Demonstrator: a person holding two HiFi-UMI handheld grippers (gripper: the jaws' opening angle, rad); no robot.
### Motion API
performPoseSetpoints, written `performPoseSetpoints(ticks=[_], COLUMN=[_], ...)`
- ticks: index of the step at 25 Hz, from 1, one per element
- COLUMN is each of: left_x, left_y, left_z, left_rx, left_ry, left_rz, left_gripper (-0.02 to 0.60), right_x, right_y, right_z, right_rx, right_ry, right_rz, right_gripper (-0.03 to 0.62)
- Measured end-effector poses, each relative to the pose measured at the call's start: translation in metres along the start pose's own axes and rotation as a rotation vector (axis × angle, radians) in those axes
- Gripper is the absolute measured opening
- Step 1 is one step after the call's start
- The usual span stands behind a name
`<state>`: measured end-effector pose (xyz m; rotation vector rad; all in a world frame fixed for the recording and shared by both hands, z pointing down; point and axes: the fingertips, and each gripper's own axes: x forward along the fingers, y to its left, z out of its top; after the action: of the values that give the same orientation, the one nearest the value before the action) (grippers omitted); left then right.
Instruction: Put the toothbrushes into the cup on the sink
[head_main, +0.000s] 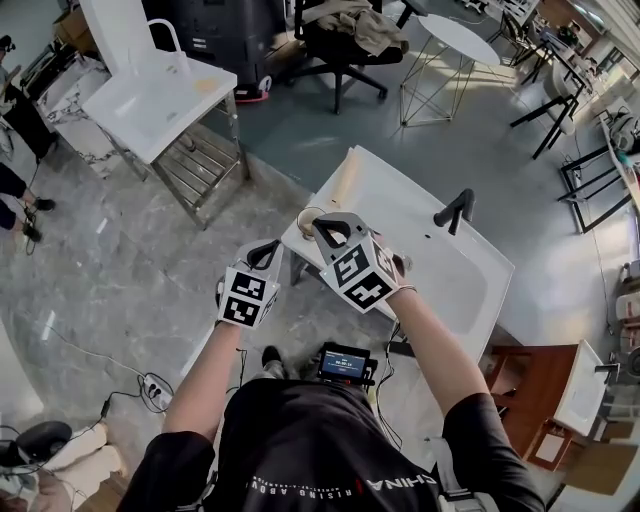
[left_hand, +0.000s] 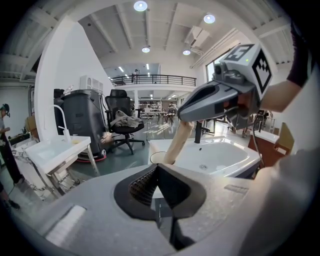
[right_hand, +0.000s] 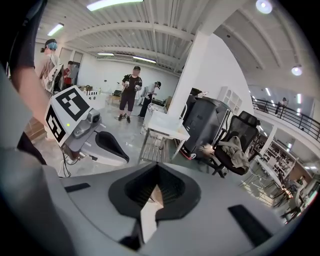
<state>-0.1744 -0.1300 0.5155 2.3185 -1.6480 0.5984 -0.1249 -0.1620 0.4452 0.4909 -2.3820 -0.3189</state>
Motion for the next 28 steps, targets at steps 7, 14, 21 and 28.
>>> performPoseSetpoints(ticks=[7, 14, 21, 28], left_x=[0.002, 0.015, 0.025, 0.031], left_y=[-0.001, -0.009, -0.025, -0.028], left_z=[-0.001, 0.004, 0.001, 0.001], left_rx=[0.007, 0.023, 0.032, 0.040], left_ry=[0.005, -0.003, 0.010, 0.031], left_rz=[-0.010, -0.040, -0.070, -0.057], left_gripper=[0.005, 0.005, 0.005, 0.005], right_x=[-0.008, -0.036, -0.042, -0.042], right_y=[-0.002, -0.042, -0.052, -0.049], right_z=[0.008, 0.017, -0.049, -0.084], right_rx=[0.037, 0.080, 0.115, 0.157], right_ry=[-0.048, -0.129, 0.015, 0.046], right_rz=[0.004, -0.117, -0.171, -0.150], right_gripper=[0.040, 0.057, 0.011, 0.011])
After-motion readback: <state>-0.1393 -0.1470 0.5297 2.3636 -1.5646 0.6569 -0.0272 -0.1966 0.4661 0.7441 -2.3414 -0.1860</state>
